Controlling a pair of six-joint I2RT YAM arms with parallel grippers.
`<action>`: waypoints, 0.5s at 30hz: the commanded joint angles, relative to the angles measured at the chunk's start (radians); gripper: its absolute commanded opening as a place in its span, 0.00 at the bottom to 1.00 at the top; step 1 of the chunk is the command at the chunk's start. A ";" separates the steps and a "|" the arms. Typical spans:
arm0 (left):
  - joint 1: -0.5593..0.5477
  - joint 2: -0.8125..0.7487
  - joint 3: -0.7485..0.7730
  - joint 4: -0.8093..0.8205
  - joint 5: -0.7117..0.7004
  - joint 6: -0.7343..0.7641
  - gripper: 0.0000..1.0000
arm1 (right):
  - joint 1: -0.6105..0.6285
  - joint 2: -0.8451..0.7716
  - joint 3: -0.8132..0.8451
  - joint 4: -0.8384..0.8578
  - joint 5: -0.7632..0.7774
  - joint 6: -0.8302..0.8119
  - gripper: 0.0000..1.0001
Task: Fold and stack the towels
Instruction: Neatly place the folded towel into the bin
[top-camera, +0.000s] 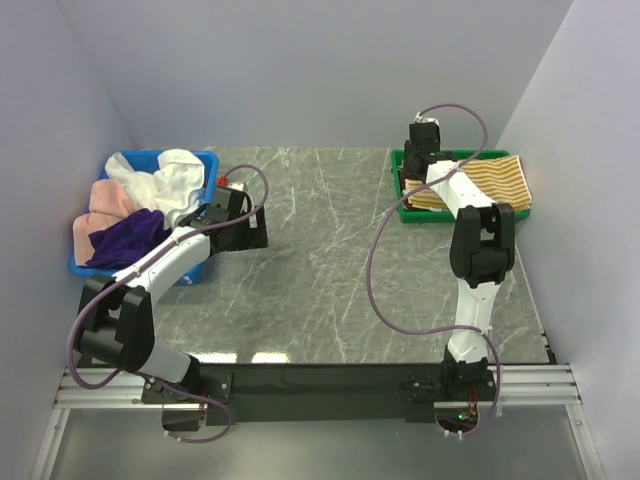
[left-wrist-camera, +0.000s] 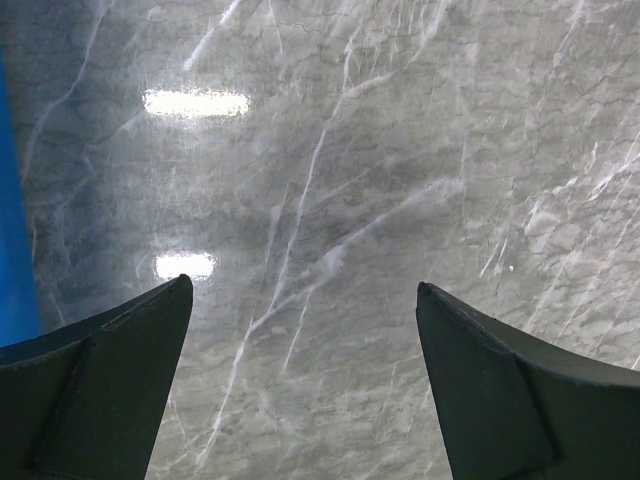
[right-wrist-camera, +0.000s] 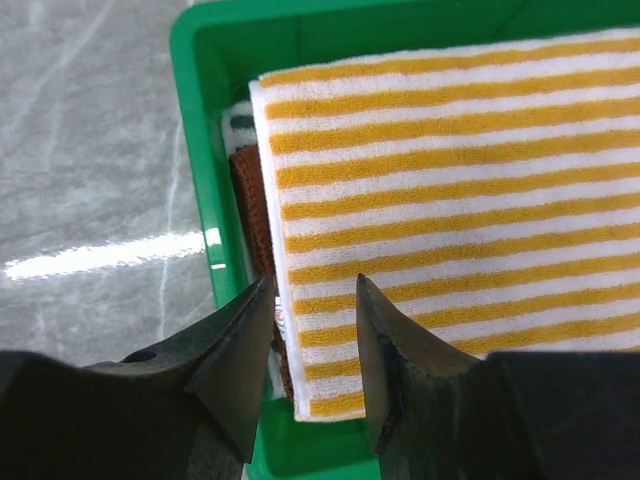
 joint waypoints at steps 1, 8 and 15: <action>0.000 -0.032 0.010 0.009 0.012 0.011 0.99 | -0.003 0.035 0.039 -0.039 0.037 -0.023 0.44; 0.000 -0.028 0.010 0.009 0.013 0.012 0.99 | -0.004 0.102 0.094 -0.106 0.008 -0.051 0.41; 0.000 -0.028 0.009 0.007 0.013 0.012 0.99 | -0.001 0.145 0.114 -0.134 -0.017 -0.065 0.42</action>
